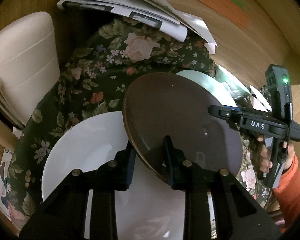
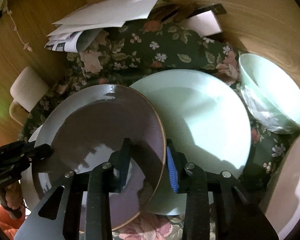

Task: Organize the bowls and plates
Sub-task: 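Lift the dark brown plate with both grippers and carry it forward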

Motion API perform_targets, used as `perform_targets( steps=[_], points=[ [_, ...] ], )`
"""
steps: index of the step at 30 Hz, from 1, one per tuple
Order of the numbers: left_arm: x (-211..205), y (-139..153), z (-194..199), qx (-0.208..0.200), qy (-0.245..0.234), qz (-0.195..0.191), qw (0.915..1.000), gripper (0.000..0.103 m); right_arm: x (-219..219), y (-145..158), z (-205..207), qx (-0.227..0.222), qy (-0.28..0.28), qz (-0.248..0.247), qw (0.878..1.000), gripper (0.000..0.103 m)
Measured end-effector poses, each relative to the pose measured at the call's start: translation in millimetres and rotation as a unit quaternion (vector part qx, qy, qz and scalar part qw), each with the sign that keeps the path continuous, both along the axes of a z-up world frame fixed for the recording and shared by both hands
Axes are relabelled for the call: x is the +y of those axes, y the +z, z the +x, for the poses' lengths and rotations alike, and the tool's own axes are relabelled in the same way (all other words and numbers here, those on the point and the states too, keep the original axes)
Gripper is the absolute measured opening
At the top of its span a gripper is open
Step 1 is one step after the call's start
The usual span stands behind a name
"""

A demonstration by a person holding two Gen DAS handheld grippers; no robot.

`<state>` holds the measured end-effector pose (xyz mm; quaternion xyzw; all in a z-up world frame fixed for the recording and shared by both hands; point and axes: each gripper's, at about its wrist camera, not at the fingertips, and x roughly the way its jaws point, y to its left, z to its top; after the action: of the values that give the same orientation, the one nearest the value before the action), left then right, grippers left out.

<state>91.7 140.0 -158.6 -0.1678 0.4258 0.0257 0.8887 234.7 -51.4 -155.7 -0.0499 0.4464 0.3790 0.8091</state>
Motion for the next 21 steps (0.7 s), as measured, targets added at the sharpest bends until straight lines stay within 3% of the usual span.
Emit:
perform_targets(
  steps=[21],
  points=[
    [-24, 19, -12, -0.028, 0.005, 0.022, 0.9994, 0.027, -46, 19, -35, -0.019, -0.039, 0.029, 0.999, 0.026]
  ],
)
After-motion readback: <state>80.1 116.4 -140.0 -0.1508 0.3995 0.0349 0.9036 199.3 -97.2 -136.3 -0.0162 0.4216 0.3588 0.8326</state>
